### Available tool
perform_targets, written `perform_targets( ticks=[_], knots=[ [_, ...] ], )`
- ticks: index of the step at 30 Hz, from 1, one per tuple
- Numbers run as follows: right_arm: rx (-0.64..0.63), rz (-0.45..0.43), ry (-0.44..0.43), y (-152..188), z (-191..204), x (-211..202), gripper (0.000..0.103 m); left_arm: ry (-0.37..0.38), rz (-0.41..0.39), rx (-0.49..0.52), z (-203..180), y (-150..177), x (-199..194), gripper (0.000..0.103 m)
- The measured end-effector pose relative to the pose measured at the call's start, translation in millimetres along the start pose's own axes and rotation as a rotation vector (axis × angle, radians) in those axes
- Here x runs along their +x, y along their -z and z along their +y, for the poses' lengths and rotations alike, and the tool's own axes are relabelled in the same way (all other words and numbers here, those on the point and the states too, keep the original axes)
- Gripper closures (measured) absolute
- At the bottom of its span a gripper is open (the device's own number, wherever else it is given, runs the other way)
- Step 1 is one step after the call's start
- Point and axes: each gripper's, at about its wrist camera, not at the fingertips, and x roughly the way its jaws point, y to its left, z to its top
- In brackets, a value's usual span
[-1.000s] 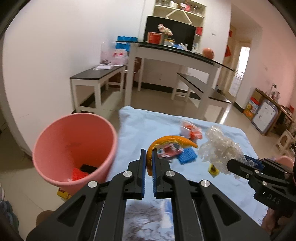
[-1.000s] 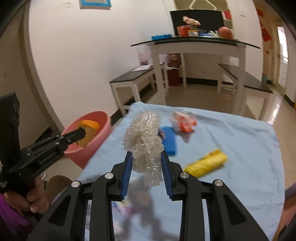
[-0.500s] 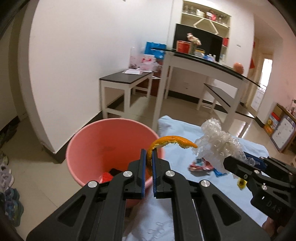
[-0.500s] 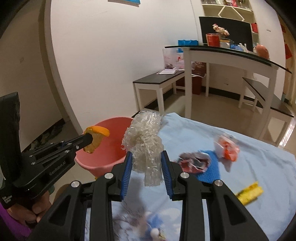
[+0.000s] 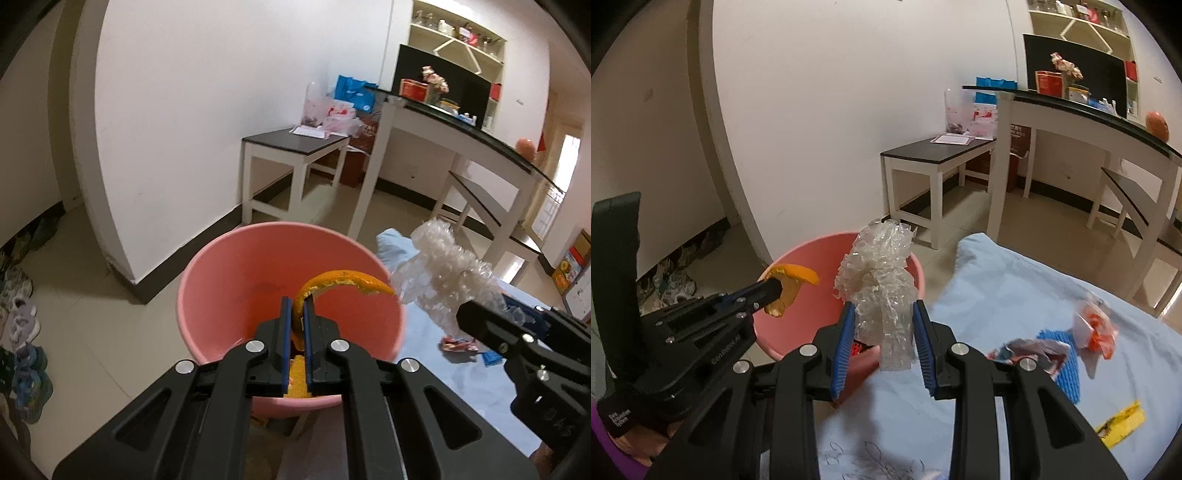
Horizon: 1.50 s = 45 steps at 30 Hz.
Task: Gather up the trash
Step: 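Carry peel and bubble wrap over the pink bucket and open both grippers, then move both open grippers back over the table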
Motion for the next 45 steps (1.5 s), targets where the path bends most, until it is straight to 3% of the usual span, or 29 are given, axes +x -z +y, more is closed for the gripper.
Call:
perform_targets(
  ticks=[12, 25, 27, 31, 40, 45],
  knots=[
    [-0.059, 0.042, -0.009, -4.7, 26.9, 38.3, 0.072, -0.049, 0.025, -0.030, 24.0, -0.8, 20.9, 0.097],
    [-0.074, 0.067, 0.003, -7.0, 28.2, 59.9, 0.071, -0.058, 0.030, -0.042, 27.4, 0.5, 29.7, 0.097],
    [-0.075, 0.069, 0.004, -7.2, 27.3, 62.0, 0.071, -0.063, 0.037, -0.048, 28.6, -0.5, 31.7, 0.094],
    [-0.075, 0.074, 0.006, -6.3, 27.7, 65.2, 0.071, -0.062, 0.036, -0.061, 31.1, -1.3, 33.2, 0.077],
    [-0.068, 0.080, -0.007, -7.1, 26.3, 70.3, 0.067, -0.044, 0.013, -0.053, 29.3, -3.4, 27.7, 0.073],
    [-0.062, 0.071, -0.020, -7.4, 25.4, 68.4, 0.053, -0.040, 0.010, -0.049, 29.5, -3.1, 25.4, 0.072]
  ],
)
